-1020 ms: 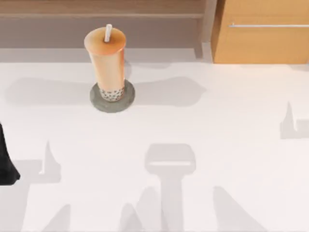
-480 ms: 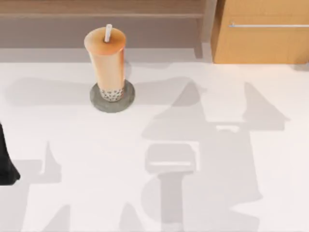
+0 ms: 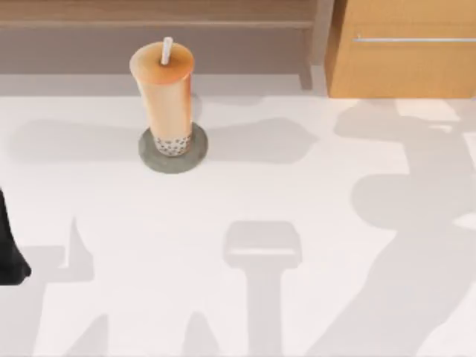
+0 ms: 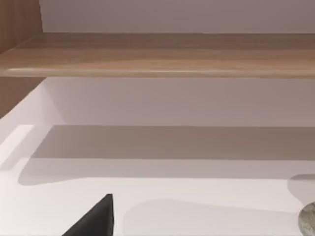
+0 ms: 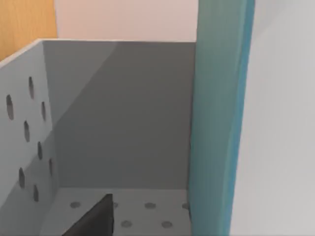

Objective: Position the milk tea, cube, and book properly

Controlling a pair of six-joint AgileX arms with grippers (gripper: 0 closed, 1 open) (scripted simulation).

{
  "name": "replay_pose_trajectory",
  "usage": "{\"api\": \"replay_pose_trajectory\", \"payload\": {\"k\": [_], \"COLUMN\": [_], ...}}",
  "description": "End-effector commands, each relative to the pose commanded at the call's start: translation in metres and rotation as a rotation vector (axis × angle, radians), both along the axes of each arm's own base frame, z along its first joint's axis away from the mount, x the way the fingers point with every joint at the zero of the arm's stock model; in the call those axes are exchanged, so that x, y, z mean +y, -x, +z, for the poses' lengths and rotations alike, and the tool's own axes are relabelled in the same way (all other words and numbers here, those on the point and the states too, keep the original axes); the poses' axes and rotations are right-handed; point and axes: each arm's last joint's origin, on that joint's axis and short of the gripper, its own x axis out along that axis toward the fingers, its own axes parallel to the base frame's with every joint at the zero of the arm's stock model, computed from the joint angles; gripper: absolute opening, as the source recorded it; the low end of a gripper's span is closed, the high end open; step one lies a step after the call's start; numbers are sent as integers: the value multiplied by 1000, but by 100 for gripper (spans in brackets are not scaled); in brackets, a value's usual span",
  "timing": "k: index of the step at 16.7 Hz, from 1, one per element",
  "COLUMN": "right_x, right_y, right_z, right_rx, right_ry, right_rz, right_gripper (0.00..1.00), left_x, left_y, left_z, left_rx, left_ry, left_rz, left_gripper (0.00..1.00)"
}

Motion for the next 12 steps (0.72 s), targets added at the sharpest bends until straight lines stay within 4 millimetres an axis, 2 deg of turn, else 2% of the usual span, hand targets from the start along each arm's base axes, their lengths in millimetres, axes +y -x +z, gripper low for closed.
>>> {"api": "replay_pose_trajectory", "payload": {"k": [2, 8, 12], "right_x": [-5, -3, -5], "right_y": [-5, -6, -21], "right_z": [-4, -5, -4], "right_rx": [-4, -1, -4], "right_ry": [0, -1, 0], "right_rz": [0, 2, -1], "right_gripper": [100, 100, 100], "left_x": [0, 0, 0], "left_y": [0, 0, 0], "left_z": [0, 0, 0], "left_rx": [0, 0, 0], "left_ry": [0, 0, 0], "left_rz": [0, 0, 0], "left_gripper": [100, 100, 100]}}
